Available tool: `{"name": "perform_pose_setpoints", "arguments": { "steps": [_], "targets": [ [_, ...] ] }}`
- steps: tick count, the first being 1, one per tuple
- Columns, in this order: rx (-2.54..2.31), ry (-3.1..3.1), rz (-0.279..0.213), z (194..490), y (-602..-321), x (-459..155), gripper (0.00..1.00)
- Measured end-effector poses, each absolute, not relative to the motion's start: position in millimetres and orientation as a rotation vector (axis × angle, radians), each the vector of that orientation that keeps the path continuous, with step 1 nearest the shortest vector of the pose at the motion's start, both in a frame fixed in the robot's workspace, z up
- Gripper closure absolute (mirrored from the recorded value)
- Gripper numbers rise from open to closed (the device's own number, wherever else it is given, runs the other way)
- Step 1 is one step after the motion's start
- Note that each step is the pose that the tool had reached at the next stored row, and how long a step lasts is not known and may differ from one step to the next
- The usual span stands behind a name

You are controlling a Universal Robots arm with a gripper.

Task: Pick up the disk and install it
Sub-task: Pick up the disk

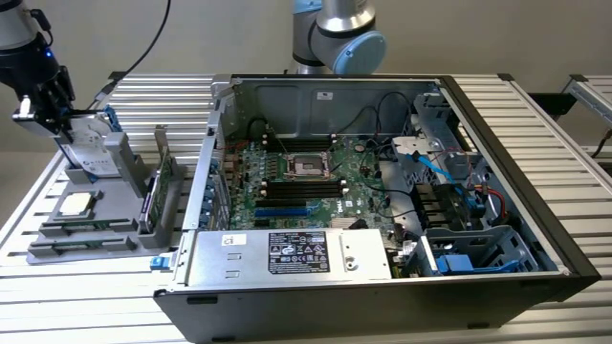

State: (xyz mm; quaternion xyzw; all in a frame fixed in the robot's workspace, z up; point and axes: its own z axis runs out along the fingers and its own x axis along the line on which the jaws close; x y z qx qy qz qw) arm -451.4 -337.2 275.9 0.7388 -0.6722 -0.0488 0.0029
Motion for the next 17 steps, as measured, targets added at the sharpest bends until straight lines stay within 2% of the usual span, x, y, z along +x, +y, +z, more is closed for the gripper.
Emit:
{"name": "perform_pose_setpoints", "arguments": {
  "steps": [16,17],
  "targets": [
    [2.314,-2.107,-0.156,275.9,-337.7,-450.3,0.55],
    [2.314,-2.107,-0.156,275.9,-337.7,-450.3,0.58]
  ]
}}
